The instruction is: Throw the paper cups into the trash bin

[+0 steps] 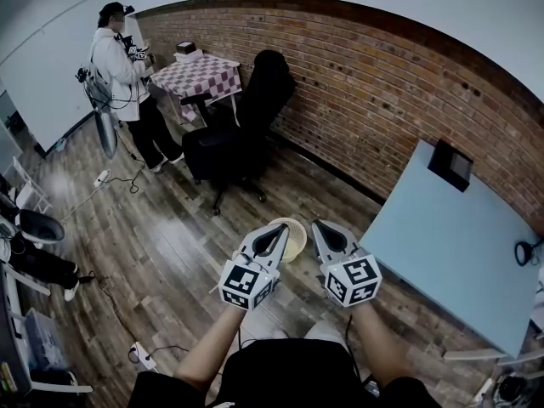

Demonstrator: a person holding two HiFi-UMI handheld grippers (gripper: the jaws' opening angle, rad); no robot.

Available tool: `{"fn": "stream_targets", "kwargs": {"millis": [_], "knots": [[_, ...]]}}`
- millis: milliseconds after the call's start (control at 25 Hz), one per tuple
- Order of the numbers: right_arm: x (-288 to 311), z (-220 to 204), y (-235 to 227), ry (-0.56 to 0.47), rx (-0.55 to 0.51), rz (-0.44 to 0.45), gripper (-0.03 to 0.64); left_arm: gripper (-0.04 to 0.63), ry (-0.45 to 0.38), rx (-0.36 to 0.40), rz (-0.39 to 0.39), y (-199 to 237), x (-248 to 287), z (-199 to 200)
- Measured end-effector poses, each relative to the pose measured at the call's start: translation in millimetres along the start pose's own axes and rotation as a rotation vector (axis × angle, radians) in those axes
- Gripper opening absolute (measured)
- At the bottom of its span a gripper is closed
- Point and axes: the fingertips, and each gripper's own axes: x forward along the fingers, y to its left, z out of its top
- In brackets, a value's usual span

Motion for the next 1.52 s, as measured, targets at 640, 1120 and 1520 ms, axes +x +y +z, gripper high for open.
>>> {"fn": "stream_targets", "kwargs": {"millis": [640, 1120, 1520], "knots": [[-26, 12, -18, 0.02, -0.024, 0.043, -0.006, 0.009, -0.027, -0.018, 0.028, -28, 21, 18], [-60, 20, -21, -0.004, -0.022, 0.081, -0.006, 0.009, -0.024, -0.016, 0.067, -64, 20, 21], [-83, 19, -17, 0.002, -0.025, 0.105, -0.006, 0.009, -0.02, -0.02, 0.088, -88, 13, 23]]}}
